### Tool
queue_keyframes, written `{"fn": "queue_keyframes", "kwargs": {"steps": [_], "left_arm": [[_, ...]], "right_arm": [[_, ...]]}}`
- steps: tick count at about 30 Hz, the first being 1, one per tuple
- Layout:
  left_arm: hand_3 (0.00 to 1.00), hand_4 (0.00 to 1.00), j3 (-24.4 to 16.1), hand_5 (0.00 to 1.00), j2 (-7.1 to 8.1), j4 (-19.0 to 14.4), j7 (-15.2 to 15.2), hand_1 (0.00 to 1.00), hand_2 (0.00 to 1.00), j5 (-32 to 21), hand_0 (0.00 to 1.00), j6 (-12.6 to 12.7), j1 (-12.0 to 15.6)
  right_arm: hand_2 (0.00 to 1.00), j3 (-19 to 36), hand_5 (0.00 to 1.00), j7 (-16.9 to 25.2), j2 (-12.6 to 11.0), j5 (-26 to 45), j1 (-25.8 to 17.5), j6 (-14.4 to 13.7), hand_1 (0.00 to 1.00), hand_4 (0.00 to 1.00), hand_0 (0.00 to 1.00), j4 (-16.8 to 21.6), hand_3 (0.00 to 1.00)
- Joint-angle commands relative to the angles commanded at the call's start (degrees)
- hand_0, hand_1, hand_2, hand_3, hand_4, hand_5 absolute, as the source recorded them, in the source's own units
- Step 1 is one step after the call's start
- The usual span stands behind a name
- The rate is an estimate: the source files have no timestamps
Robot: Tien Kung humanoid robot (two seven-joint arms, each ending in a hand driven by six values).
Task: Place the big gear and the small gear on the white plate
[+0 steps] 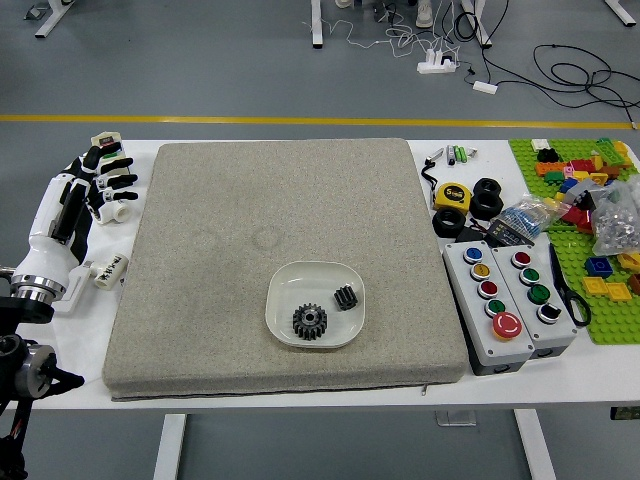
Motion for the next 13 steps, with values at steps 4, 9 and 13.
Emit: {"fn": "queue_keyframes", "kwargs": {"steps": [4, 9, 13], "left_arm": [[0.772, 0.867, -0.39, 0.913, -0.36, -0.09, 0.15, 0.636, 0.712, 0.2, 0.458, -0.06, 0.09], [0.772, 0.867, -0.5, 0.913, -0.49, -0.16, 0.19, 0.636, 0.712, 0.3, 0.458, -0.06, 0.22], [0.771, 0.864, -0.57, 0.91, -0.45, -0.25, 0.23, 0.634, 0.709, 0.36, 0.456, 0.01, 0.28]], "right_arm": [[0.699, -0.04, 0.662, -0.05, 0.03, -0.03, 0.0, -0.03, 0.611, 0.75, 0.601, 0.0, 0.552], [0.699, -0.22, 0.662, -0.02, 0.05, 0.24, -0.02, -0.06, 0.611, 0.75, 0.601, 0.0, 0.552], [0.7, -0.15, 0.662, 0.02, 0.08, 0.18, -0.15, -0.03, 0.611, 0.75, 0.602, 0.0, 0.552]]}}
